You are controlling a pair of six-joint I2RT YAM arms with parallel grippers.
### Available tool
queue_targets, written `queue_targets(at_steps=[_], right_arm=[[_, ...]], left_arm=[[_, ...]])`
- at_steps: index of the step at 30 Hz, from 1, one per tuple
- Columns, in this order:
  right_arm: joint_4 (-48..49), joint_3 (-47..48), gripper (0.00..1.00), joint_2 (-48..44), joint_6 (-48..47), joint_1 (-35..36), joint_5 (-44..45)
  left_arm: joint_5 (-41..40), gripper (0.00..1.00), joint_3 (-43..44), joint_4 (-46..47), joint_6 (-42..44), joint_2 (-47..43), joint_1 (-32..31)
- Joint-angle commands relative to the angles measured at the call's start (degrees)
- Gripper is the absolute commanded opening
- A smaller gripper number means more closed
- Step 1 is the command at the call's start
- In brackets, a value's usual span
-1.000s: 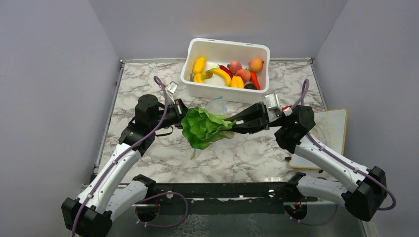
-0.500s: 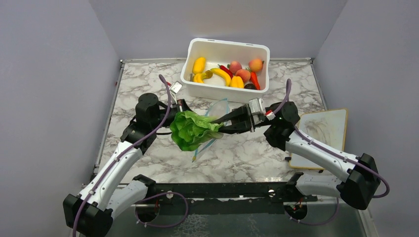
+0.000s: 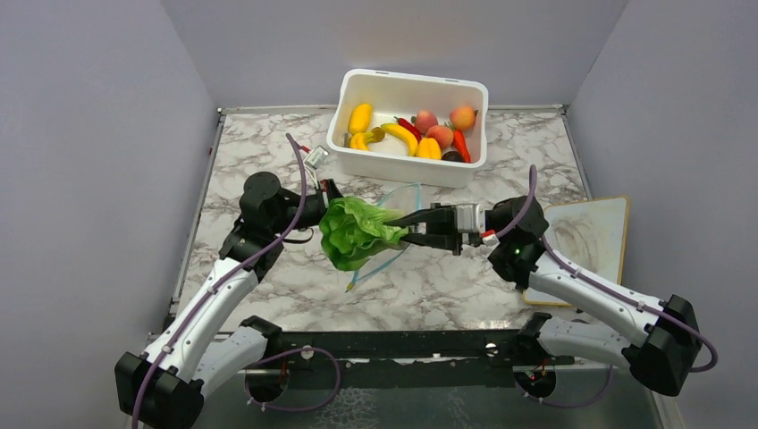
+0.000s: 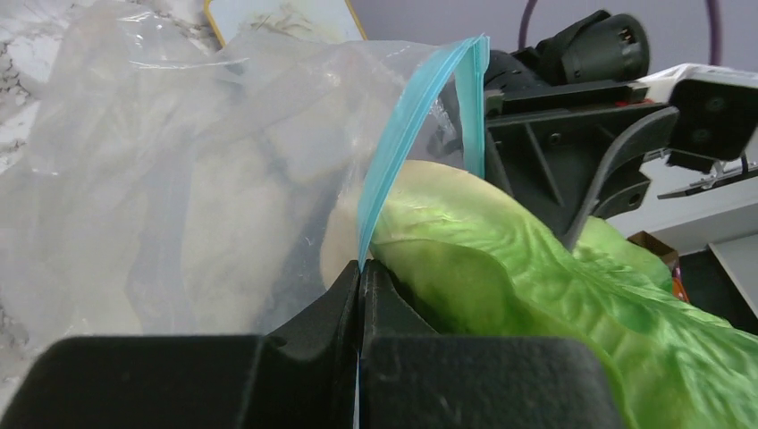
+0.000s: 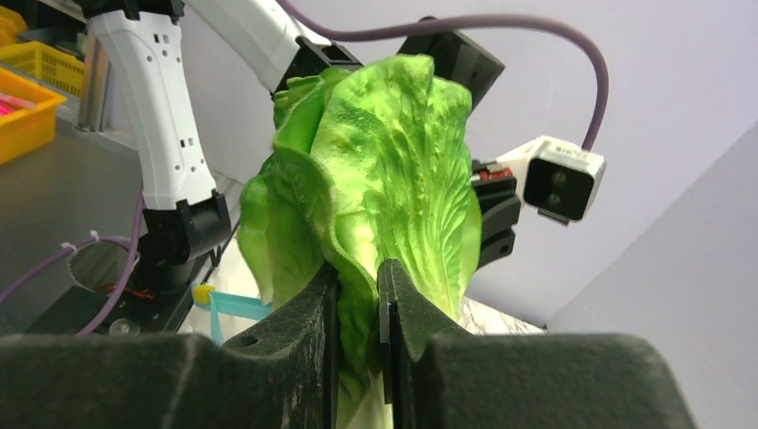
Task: Place the food in the zip-top bag and seal the zipper
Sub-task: Place the fake vegetable in the zipper food storage bag.
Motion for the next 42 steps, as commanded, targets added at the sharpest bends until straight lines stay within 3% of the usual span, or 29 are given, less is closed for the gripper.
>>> queue_targets(at_steps=[1, 6, 14, 20, 27, 32, 35, 39, 42], right_arm=[[8.9, -5.6, 0.14, -0.9, 0.7, -0.1, 7.6], [2.4, -5.5, 0.19, -2.0, -0.2, -0.2, 13.2], [-8.6, -11.1, 0.43, -10.8, -1.6, -0.1, 17.4], [-11.0, -13.4, 0.45, -14.1, -0.3, -0.1, 23.1], [-26.0, -4.8, 0.46, -9.2, 13.9, -0.2, 33.9], [-33.6, -1.8, 0.46, -6.2, 19.4, -0.1, 30.7], [-30.6, -4.6, 0.41, -6.9, 24.5, -0.1, 31.1], [-22.1, -10.1, 0.15, -9.8, 36.1, -0.1, 33.1], [-14.8, -13.8, 0.08, -10.7, 44.8, -0.1, 33.5]], left_arm=[[4.3, 0.0, -1.9, 9.9, -7.1, -1.8, -0.3], [4.4, 0.0, -1.5, 11.2, -9.1, -2.4, -0.3], [4.7, 0.0, -1.6, 11.6, -10.2, -2.7, -0.3], [4.7, 0.0, -0.4, 12.0, -10.3, -2.5, -0.3], [4.2, 0.0, -2.0, 12.0, -10.1, -2.2, -0.2], [3.3, 0.0, -2.2, 12.1, -9.8, -2.1, -0.2], [1.8, 0.0, -2.1, 10.9, -8.4, -1.6, -0.2], [-1.4, 0.0, -1.7, 5.9, -3.8, -0.7, -0.2], [-3.3, 0.0, -3.1, 7.6, -5.1, -0.8, -0.2]])
